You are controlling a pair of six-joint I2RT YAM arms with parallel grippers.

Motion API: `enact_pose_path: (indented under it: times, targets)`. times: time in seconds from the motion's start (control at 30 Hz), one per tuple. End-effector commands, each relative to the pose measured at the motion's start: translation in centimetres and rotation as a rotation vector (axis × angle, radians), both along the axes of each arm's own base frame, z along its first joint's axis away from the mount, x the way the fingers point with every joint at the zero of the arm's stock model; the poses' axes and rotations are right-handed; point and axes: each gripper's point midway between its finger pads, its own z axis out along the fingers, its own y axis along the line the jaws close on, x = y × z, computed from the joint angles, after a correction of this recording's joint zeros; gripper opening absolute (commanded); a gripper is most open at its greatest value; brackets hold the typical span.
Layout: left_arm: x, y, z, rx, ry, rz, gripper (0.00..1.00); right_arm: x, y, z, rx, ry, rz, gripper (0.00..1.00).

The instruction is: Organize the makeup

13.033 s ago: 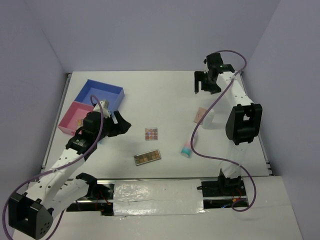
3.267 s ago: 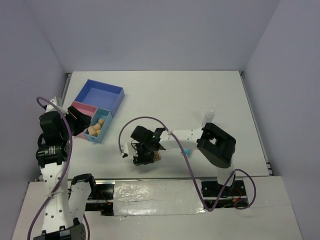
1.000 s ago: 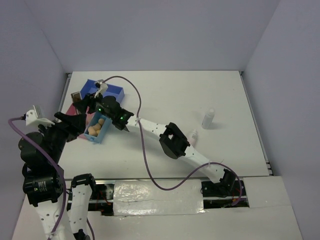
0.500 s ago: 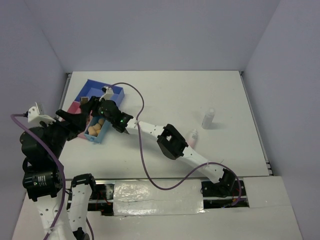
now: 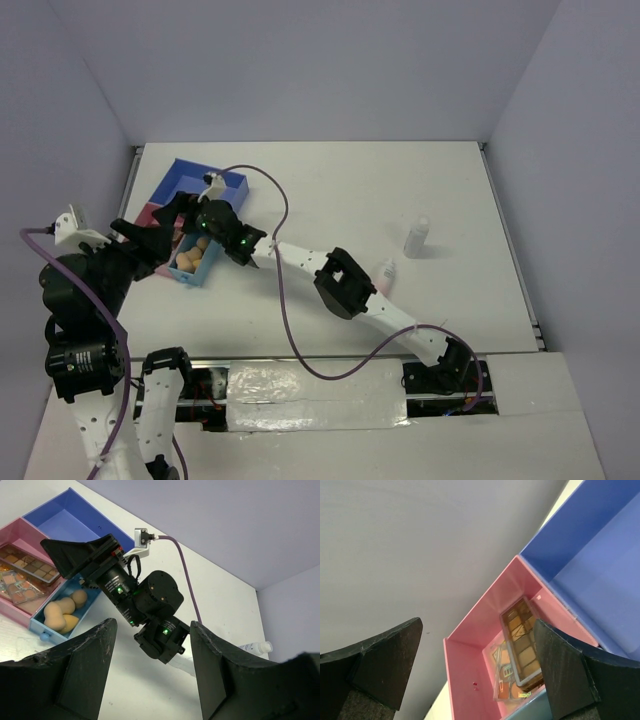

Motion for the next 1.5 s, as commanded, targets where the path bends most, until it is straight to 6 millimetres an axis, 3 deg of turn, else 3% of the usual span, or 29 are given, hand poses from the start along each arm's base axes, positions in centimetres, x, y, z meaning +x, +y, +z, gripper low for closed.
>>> enact_pose_path:
  times: [0.0,0.03,0.07,0.1,0.23,0.3,0.33,0.4,0.43,0.47,0.5,0.57,0.6,0.67,0.7,0.83,0.93,1.03,1.1,1.13,1.17,1.2,1.23,1.27,1.33,1.37,1.4,1.43,1.47]
  targets:
    - [0.5,-0.3,1.6,-0.01,-0.068,-0.019,0.72,-1.0,-0.3,6.3,0.102,-0.092,0.061,1.0]
    - [0.6,-0.4,1.9,-0.008,-0.081,-0.025,0.65,-1.2,-0.4,6.3,0.098,-0.097,0.076,1.0]
    - [0.7,-0.5,2.2,-0.006,-0.091,-0.03,0.61,-1.6,-0.8,8.9,0.137,-0.134,0.09,1.0]
    - [0.7,-0.7,2.4,-0.007,-0.101,-0.044,0.55,-1.8,-1.0,9.8,0.145,-0.15,0.102,1.0]
    - [1.0,-1.5,3.2,-0.009,-0.152,-0.094,0.16,-3.4,-2.9,15.3,0.174,-0.252,0.197,1.0]
    - [1.1,-2.3,2.9,-0.019,-0.157,-0.144,0.0,-3.1,-4.4,16.7,0.154,-0.29,0.242,1.0]
    - [1.1,-2.7,2.8,-0.022,-0.161,-0.167,0.0,-4.7,-5.1,18.2,0.122,-0.349,0.333,1.0]
    - [1.5,-3.4,2.9,-0.031,-0.196,-0.216,0.0,-4.3,-7.3,19.5,0.069,-0.42,0.392,1.0]
    - [1.4,-4.0,2.9,-0.039,-0.209,-0.255,0.04,-5.6,-8.7,20.6,0.014,-0.479,0.47,1.0]
    - [1.5,-4.3,3.5,-0.046,-0.244,-0.275,0.09,-4.7,-10.3,20.9,-0.024,-0.51,0.478,1.0]
    - [1.8,-4.4,3.0,-0.054,-0.241,-0.289,0.23,-4.4,-11.6,20.7,-0.067,-0.525,0.493,1.0]
    - [2.2,-5.0,3.2,-0.07,-0.261,-0.328,0.43,-5.0,-14.9,22.5,-0.15,-0.593,0.528,1.0]
    - [2.5,-5.0,2.7,-0.079,-0.252,-0.338,0.75,-3.5,-17.1,22.7,-0.187,-0.601,0.509,0.99]
    - [3.3,-5.4,1.9,-0.114,-0.221,-0.374,0.88,-4.1,-21.0,24.0,-0.259,-0.654,0.567,1.0]
    - [4.0,-5.5,1.3,-0.126,-0.209,-0.39,0.94,-3.3,-24.4,24.8,-0.299,-0.634,0.556,1.0]
    - [4.8,-6.2,0.4,-0.163,-0.216,-0.433,0.95,-1.8,-32.4,26.5,-0.423,-0.635,0.484,0.97]
    - [5.9,-7.2,-0.9,-0.186,-0.192,-0.455,0.9,-1.6,-38.0,26.0,-0.538,-0.646,0.401,0.9]
    - [6.7,-10.2,-3.1,-0.188,-0.117,-0.53,0.83,-2.2,-42.6,24.6,-0.591,-0.616,0.343,0.72]
    - [7.4,-13.2,-5.2,-0.173,-0.04,-0.58,0.73,-3.1,-44.9,23.4,-0.612,-0.598,0.322,0.52]
    - [7.6,-14.1,-5.8,-0.155,-0.023,-0.599,0.66,-2.7,-46.7,23.0,-0.633,-0.589,0.284,0.29]
    - [7.3,-16.0,-6.5,-0.146,0.001,-0.643,0.49,-3.4,-47.9,22.3,-0.651,-0.578,0.264,0.2]
    - [8.0,-17.2,-8.0,-0.138,0.053,-0.661,0.41,-3.1,-49.1,22.0,-0.678,-0.585,0.224,0.14]
    - [8.1,-18.1,-7.9,-0.124,0.058,-0.681,0.33,-2.7,-51.0,21.8,-0.697,-0.571,0.175,0.12]
    - [7.6,-19.9,-8.3,-0.112,0.079,-0.733,0.22,-3.3,-52.1,21.2,-0.706,-0.56,0.152,0.13]
    - [8.4,-21.9,-10.0,-0.062,0.131,-0.765,0.2,-3.5,-53.7,21.0,-0.722,-0.559,0.118,0.25]
    - [8.5,-23.9,-10.4,-0.038,0.165,-0.81,0.23,-3.3,-55.4,20.7,-0.74,-0.54,0.077,0.38]
    - [8.7,-24.7,-10.9,-0.002,0.181,-0.829,0.28,-3.3,-56.0,20.5,-0.749,-0.526,0.066,0.43]
    - [8.9,-25.6,-10.2,0.018,0.19,-0.844,0.34,-3.2,-56.6,20.2,-0.755,-0.507,0.049,0.55]
    - [8.9,-27.2,-12.1,0.051,0.25,-0.873,0.53,-3.0,-57.7,20.3,-0.763,-0.498,0.014,0.58]
